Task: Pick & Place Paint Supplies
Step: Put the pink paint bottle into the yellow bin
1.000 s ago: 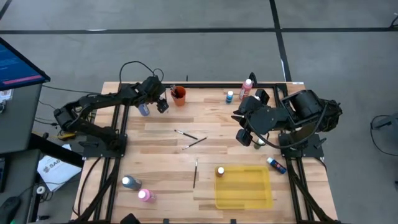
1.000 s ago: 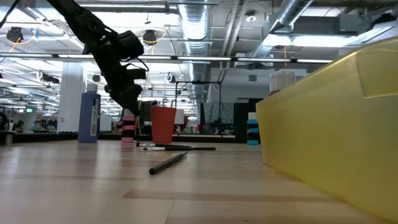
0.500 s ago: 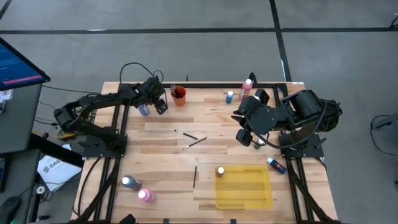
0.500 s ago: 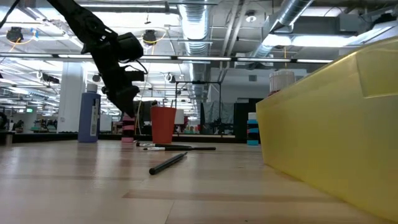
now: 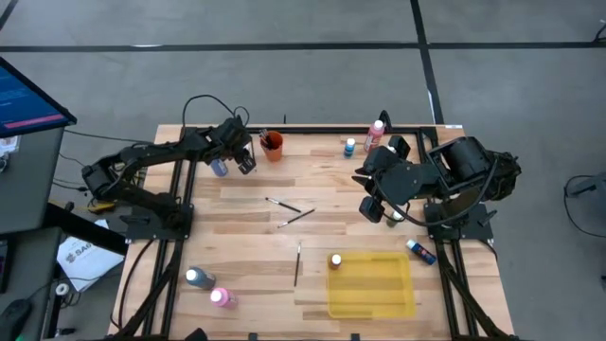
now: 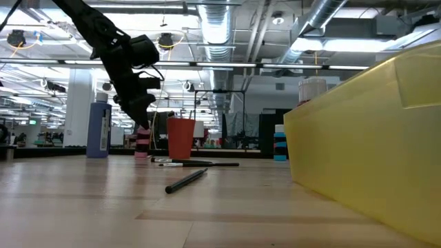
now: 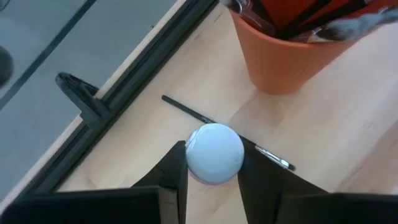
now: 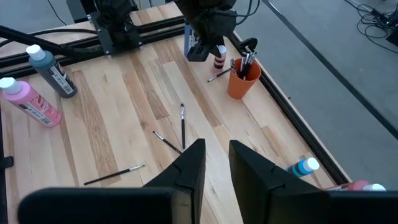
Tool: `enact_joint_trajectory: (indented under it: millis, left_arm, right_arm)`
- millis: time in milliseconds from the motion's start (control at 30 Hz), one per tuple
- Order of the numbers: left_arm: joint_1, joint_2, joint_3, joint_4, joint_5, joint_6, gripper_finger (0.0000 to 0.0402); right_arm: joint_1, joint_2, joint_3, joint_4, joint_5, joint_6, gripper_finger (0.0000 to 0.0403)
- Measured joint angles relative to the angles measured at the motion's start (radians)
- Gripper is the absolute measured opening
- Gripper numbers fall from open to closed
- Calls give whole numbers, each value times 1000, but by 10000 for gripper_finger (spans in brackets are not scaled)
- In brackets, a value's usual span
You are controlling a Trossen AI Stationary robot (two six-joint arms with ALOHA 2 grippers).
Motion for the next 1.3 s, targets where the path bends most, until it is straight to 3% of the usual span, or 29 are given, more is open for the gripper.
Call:
enact_joint_trajectory:
  millis: [267,433,700,800,967,1300]
  left_arm:
    - [-92,-160,-2,-82,0,-100,85]
    - [-190,-323,-2,-128,36,-289,85]
    - [-556,-472,-2,-23,166,-501,85]
    - [-717,-463,-2,106,147,-562,85]
    - [-928,-375,34,202,-9,-606,85]
    - [-1092,-49,295,201,-71,-553,85]
  right_arm:
    - [0,0,0,0,0,0,68]
    - [0,0,0,6,0,0,68]
    - [0,0,0,12,0,0,68]
    - [-5,0,0,17,0,0,68]
    - [-17,0,0,38,0,0,68]
    - [-59,0,0,40,0,9,68]
